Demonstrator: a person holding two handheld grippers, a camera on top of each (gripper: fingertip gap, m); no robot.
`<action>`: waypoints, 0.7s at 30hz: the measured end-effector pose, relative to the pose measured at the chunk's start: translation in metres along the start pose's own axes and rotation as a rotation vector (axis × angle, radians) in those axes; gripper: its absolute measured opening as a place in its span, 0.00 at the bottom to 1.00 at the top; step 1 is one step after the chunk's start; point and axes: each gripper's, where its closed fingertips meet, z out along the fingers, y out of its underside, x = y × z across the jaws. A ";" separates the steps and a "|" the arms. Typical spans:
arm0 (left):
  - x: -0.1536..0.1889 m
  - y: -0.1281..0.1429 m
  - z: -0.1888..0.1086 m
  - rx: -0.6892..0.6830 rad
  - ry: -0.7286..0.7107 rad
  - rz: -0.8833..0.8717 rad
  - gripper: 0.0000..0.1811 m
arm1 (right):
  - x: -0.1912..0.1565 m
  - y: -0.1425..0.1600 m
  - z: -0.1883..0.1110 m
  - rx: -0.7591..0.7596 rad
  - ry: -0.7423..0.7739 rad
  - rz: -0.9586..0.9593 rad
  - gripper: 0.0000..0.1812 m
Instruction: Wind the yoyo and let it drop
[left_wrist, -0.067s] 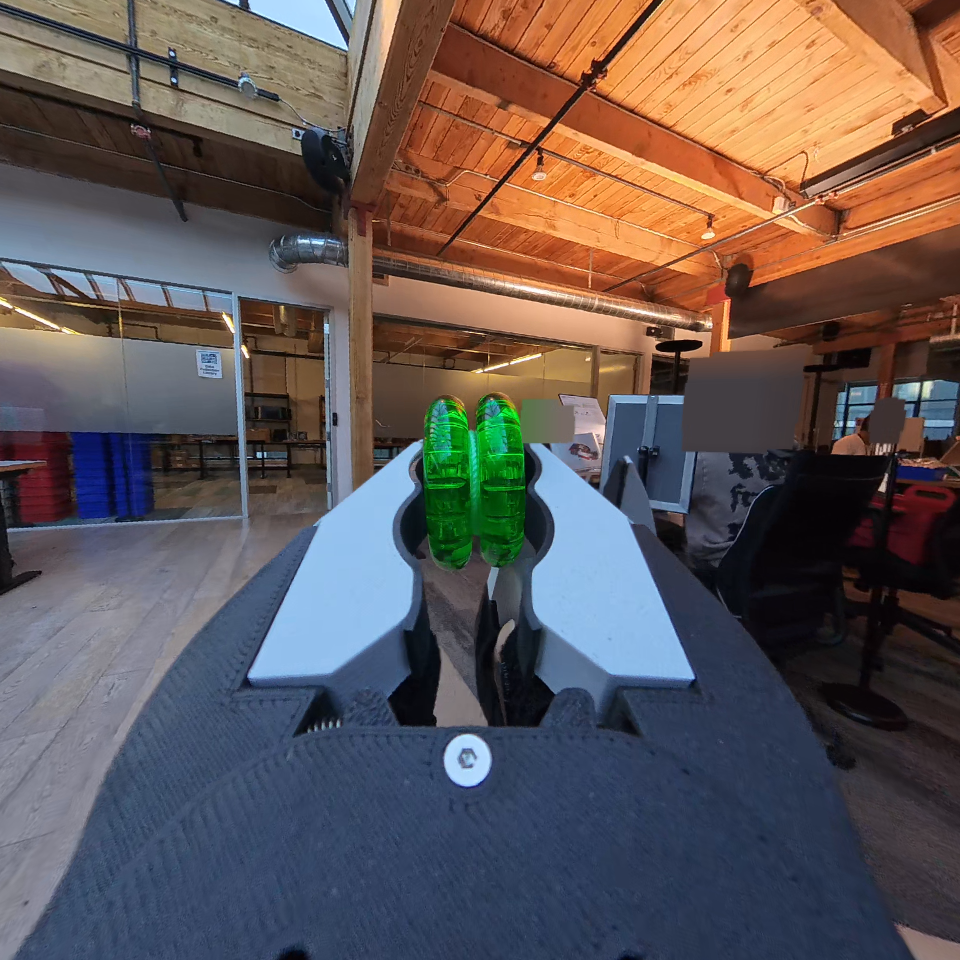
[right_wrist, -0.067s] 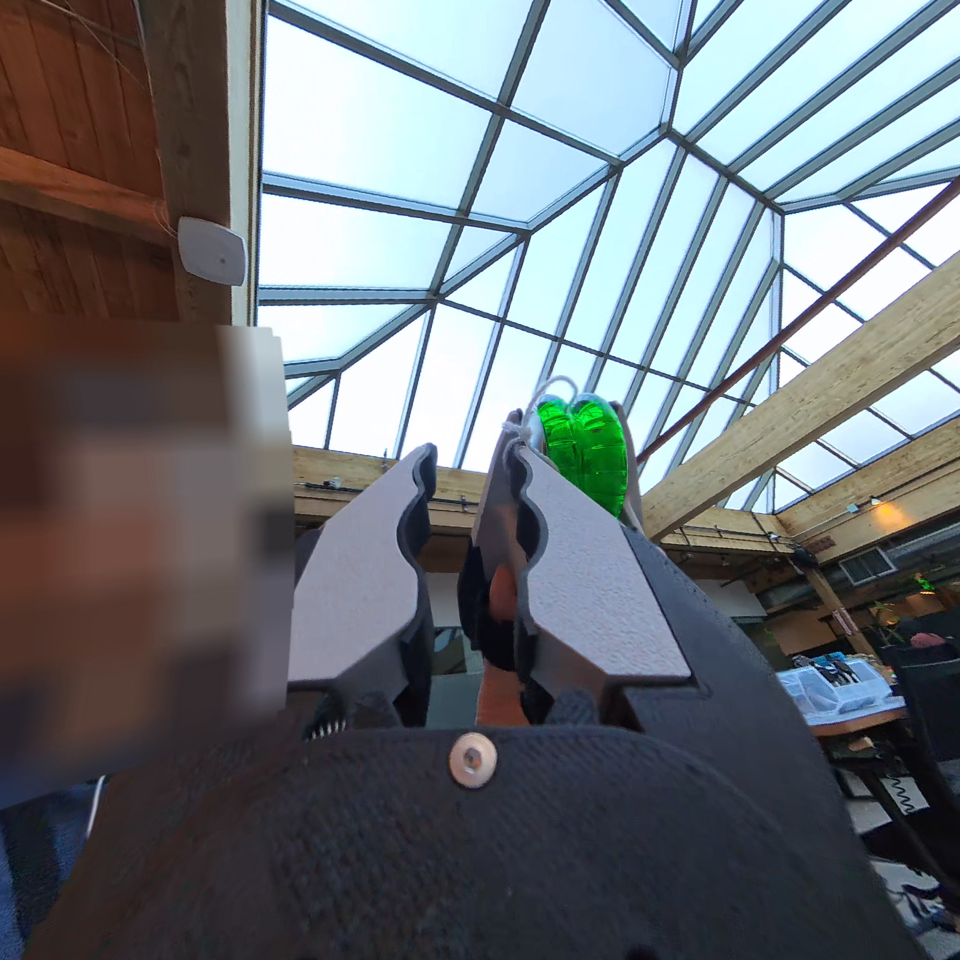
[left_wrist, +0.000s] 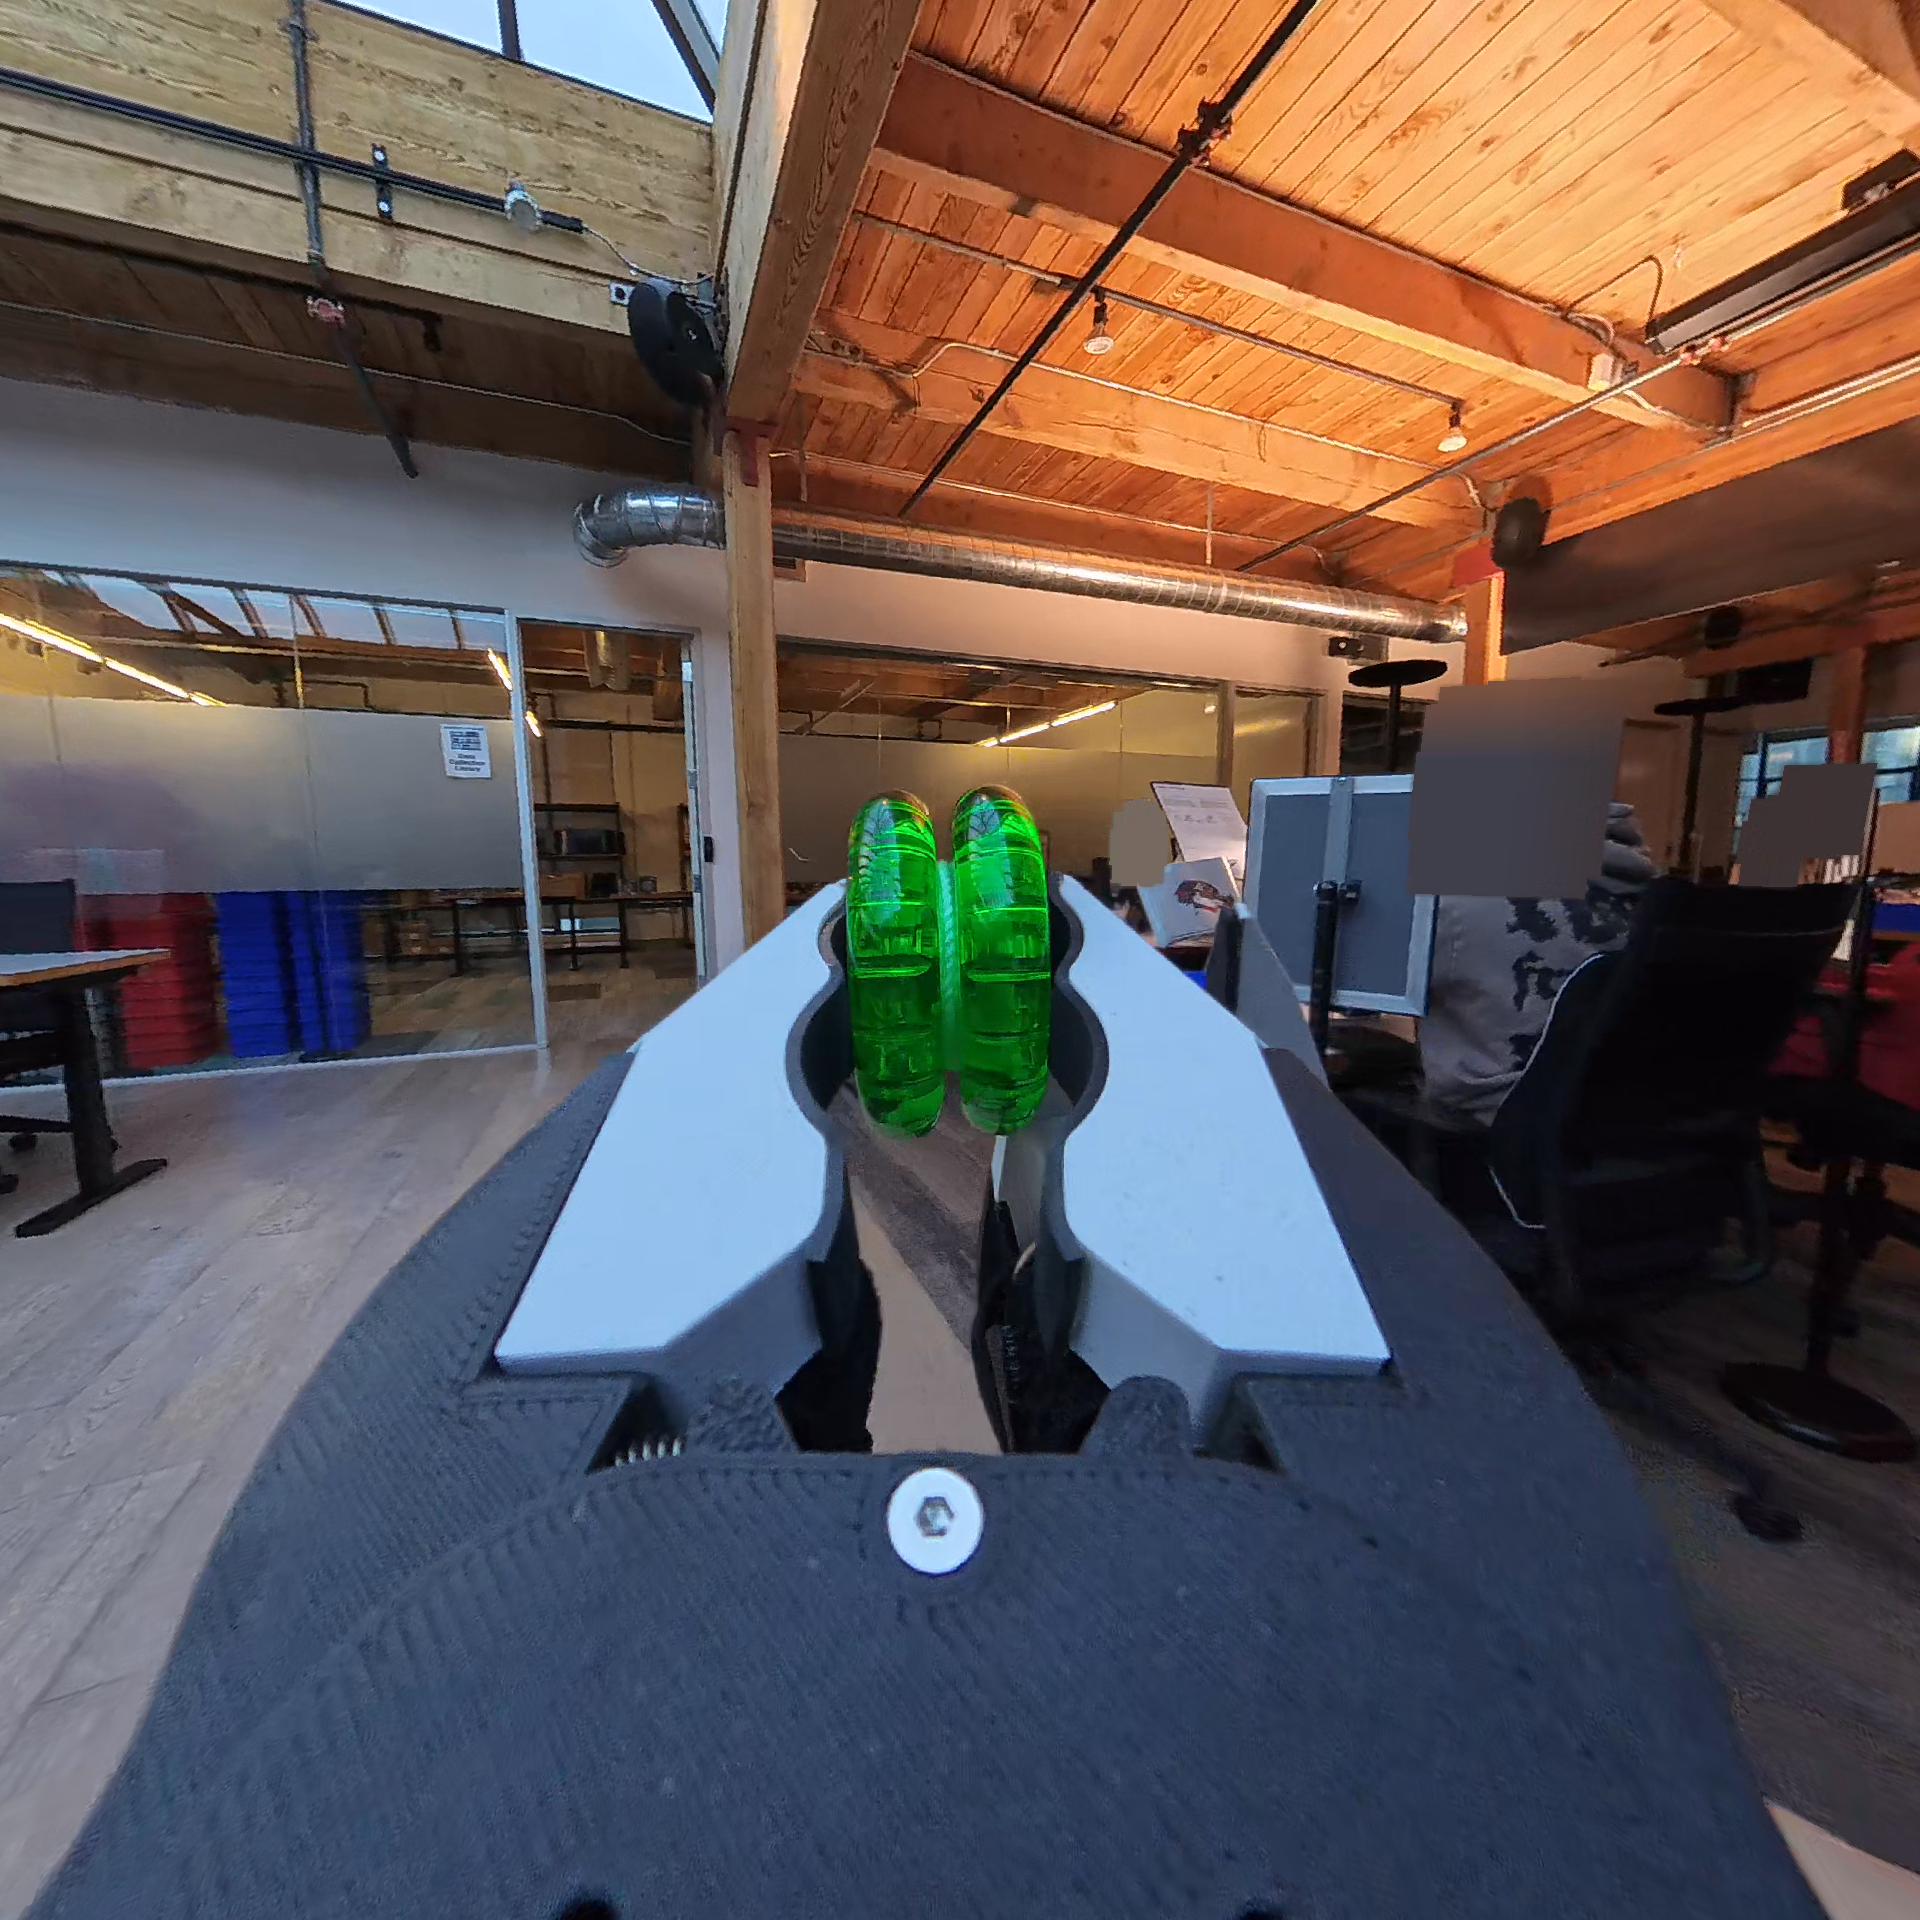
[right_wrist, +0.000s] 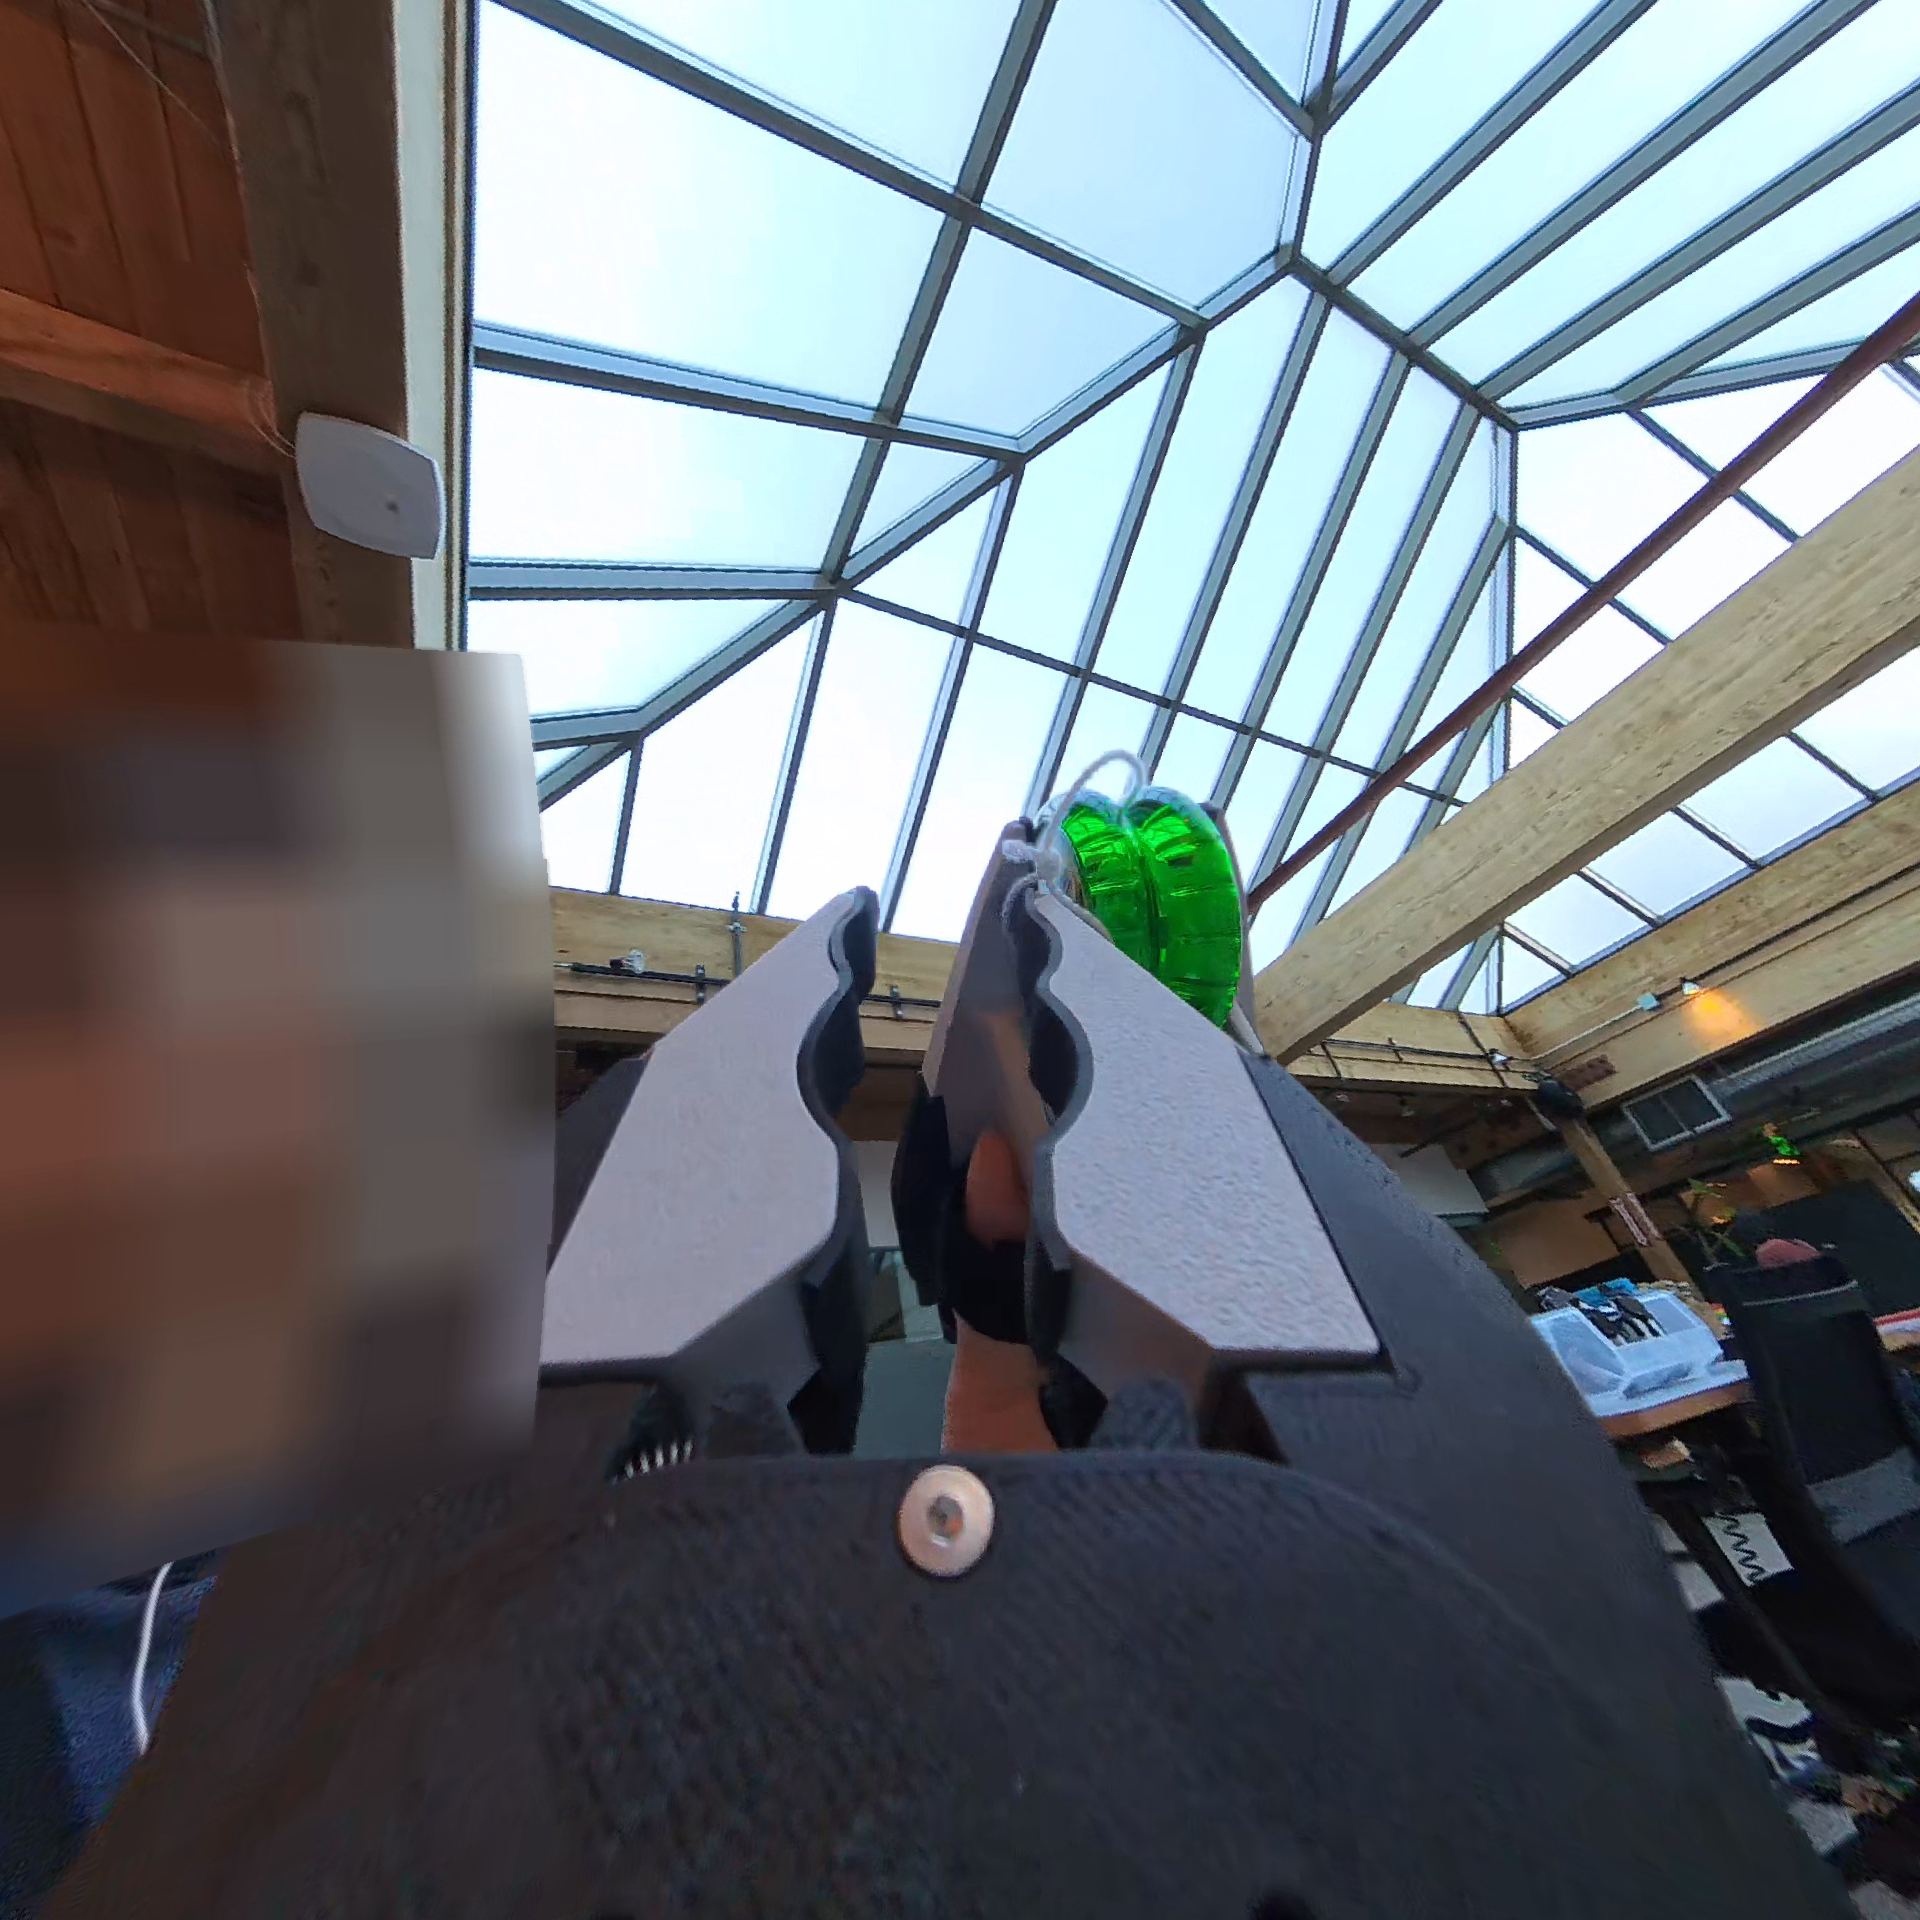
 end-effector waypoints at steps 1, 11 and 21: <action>0.000 -0.001 -0.001 0.006 -0.002 0.016 0.18 | 0.001 0.000 0.000 -0.004 0.011 -0.005 0.13; -0.003 0.006 0.000 -0.020 -0.020 0.028 0.18 | 0.014 0.001 -0.005 -0.017 0.093 0.035 0.05; -0.002 0.012 0.000 -0.026 0.018 -0.090 0.18 | 0.013 0.000 -0.012 0.029 0.002 0.180 0.00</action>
